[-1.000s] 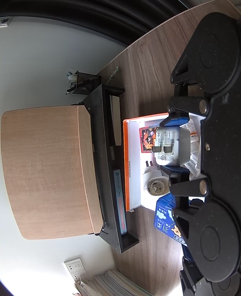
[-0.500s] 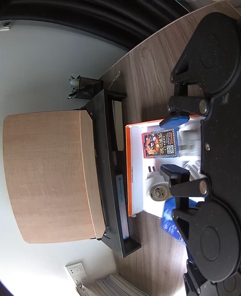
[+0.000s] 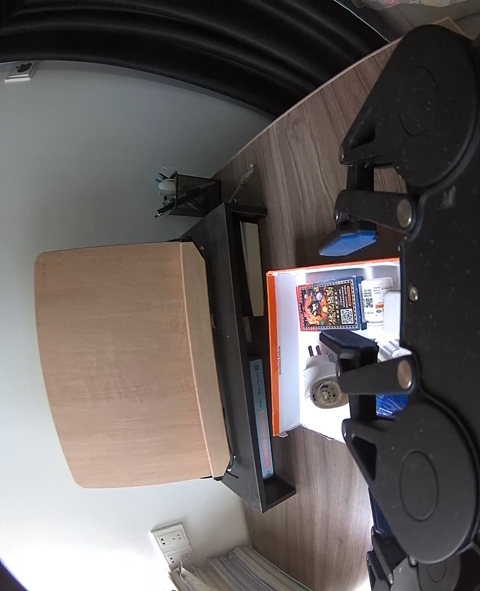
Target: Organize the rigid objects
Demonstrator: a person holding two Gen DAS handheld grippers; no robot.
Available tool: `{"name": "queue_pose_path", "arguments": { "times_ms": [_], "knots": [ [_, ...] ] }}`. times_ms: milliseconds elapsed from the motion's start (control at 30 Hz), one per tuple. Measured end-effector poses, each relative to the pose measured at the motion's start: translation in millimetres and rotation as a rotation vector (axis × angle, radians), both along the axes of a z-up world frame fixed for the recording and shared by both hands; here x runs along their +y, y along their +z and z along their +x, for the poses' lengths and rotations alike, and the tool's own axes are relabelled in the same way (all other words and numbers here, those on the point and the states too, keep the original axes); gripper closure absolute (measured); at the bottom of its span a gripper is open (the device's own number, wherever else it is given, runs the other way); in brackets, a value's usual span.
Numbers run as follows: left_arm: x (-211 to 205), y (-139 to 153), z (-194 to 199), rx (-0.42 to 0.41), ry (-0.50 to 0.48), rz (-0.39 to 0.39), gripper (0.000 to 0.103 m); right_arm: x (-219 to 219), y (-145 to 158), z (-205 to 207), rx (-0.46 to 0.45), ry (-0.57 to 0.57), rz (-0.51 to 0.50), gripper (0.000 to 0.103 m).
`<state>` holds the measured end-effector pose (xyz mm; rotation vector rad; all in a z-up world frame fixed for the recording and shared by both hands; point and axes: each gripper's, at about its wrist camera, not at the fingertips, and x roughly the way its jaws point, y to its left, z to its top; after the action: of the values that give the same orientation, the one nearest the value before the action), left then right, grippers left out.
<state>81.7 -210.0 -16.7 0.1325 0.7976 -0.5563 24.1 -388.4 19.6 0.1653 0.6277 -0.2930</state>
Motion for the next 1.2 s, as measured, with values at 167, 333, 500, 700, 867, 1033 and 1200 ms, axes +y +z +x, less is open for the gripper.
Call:
{"name": "queue_pose_path", "arguments": {
  "times_ms": [167, 333, 500, 700, 867, 1033, 1200],
  "knots": [
    [5.4, 16.8, -17.3, -0.051, 0.047, 0.014, 0.009, -4.9, 9.7, -19.0, -0.027, 0.010, -0.005, 0.038],
    [12.2, 27.3, -35.7, -0.066, 0.104, 0.035, 0.000, -5.8, 10.1, -37.5, -0.030, 0.042, -0.006, 0.034],
    [20.5, 29.2, -53.8, -0.060, 0.118, 0.044, 0.000, -0.4, 6.5, -57.9, -0.017, 0.051, 0.005, 0.033],
    [31.2, 28.5, -79.3, -0.062, 0.105, 0.049, 0.000, 10.4, 7.4, -90.8, -0.004, 0.032, 0.001, 0.032],
    [43.8, 32.0, -101.7, -0.061, 0.094, 0.067, 0.000, 24.7, 7.7, -120.6, 0.016, 0.006, 0.003, 0.030],
    [52.0, 28.1, -122.0, -0.053, 0.071, 0.081, 0.000, 37.3, 3.9, -144.2, 0.037, -0.006, 0.005, 0.029],
    [57.4, 24.6, -132.7, -0.044, 0.071, 0.084, 0.000, 46.1, 0.8, -161.0, 0.049, -0.006, 0.000, 0.029]
  ]
}}
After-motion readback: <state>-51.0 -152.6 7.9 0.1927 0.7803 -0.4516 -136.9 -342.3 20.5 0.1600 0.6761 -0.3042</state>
